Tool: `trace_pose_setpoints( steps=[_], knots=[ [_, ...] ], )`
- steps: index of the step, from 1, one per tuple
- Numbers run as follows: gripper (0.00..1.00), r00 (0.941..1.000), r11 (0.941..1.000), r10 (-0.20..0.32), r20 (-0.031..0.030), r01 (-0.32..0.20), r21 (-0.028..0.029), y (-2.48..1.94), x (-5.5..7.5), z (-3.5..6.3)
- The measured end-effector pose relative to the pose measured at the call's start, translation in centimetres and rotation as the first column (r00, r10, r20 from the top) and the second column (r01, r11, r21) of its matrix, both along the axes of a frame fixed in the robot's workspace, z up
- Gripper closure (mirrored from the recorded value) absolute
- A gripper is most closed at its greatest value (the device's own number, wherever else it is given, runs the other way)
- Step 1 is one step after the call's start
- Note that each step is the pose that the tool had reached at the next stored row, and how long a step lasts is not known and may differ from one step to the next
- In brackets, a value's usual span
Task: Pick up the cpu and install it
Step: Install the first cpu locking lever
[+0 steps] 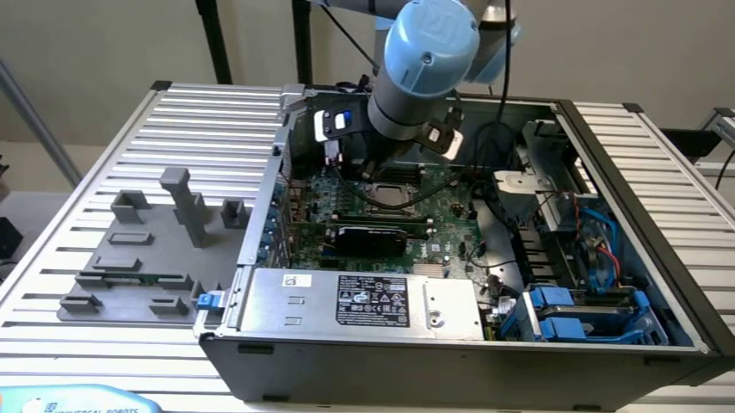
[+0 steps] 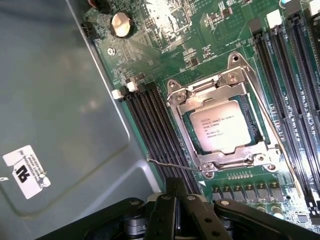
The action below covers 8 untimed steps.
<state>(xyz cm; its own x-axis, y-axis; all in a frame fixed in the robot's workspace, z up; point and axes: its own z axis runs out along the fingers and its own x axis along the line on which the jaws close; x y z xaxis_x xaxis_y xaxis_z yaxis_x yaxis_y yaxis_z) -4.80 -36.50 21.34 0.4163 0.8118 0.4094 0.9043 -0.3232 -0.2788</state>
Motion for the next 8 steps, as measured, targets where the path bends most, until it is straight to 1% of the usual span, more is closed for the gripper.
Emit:
trace_pose_setpoints(
  steps=[3,5,6,8],
  knots=[
    [0.89,1.0,1.0,0.0,-0.0001,0.0,-0.0054,0.01,-0.15,-0.2],
    [0.89,1.0,0.9999,0.0,0.0,0.0,-0.01,0.01,-0.24,-0.39],
    [0.89,1.0,0.9999,0.0,0.0003,0.0,-0.0134,0.01,-0.25,-0.52],
    [0.89,1.0,0.9997,0.0,0.0009,0.0,-0.0231,0.01,-0.26,-0.74]
  ],
)
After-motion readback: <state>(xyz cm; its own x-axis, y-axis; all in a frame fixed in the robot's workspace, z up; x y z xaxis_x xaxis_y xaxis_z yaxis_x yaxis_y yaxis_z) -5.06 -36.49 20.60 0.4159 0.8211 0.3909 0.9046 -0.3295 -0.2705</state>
